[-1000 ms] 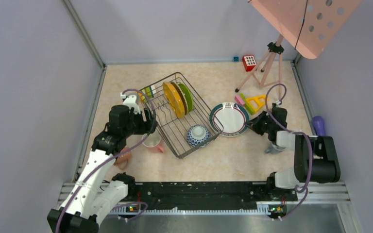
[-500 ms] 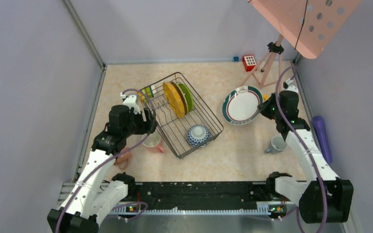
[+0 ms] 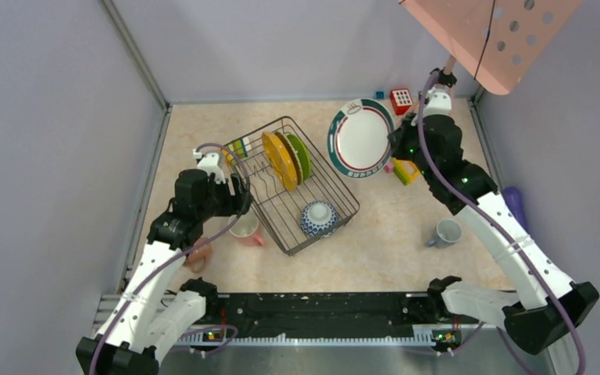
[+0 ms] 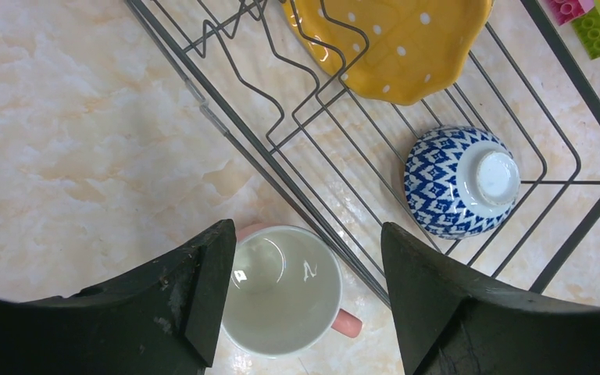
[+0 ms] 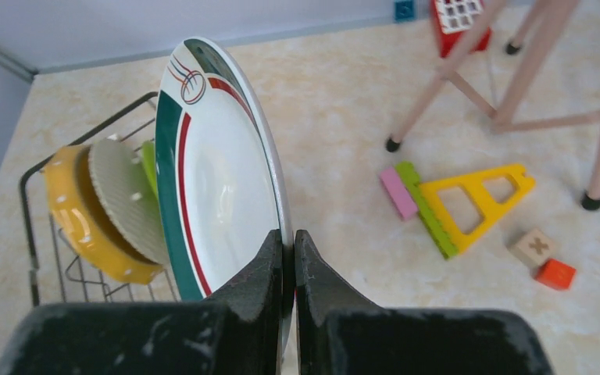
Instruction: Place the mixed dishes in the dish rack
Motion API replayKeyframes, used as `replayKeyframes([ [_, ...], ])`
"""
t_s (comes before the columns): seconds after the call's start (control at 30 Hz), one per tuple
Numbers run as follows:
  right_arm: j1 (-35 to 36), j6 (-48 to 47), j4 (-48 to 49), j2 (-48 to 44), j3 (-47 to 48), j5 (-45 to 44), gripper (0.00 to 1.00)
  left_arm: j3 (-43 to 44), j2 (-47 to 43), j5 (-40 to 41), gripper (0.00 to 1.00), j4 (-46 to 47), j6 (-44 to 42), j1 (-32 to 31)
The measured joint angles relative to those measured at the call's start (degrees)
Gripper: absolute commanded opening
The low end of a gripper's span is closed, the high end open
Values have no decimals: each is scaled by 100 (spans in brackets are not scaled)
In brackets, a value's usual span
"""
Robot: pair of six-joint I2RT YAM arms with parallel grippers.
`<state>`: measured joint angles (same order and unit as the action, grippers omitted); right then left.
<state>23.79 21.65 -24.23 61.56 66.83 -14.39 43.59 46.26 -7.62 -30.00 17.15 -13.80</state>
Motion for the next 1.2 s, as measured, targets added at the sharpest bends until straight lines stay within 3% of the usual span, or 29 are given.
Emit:
replayKeyframes([
  [0.17, 1093, -251, -28, 479, 730, -350, 0, 0, -92, 400, 74, -2, 72, 2],
  [0.47, 2920, -883, 197, 1648, 1690, -1274, 0, 0, -190, 2756, 74, -201, 957, 37],
  [0.6, 3497, -1305, 284, 2238, 2081, -1888, 0, 0, -190, 3390, 74, -323, 1226, 44],
  [0.8, 3888, -1954, 549, 3128, 2693, -2761, 0, 0, -190, 3740, 73, -396, 1368, 44],
  [1.2, 4325, -3473, 1283, 5073, 4172, -4245, 0, 0, -192, 3423, 75, -330, 1051, 44],
])
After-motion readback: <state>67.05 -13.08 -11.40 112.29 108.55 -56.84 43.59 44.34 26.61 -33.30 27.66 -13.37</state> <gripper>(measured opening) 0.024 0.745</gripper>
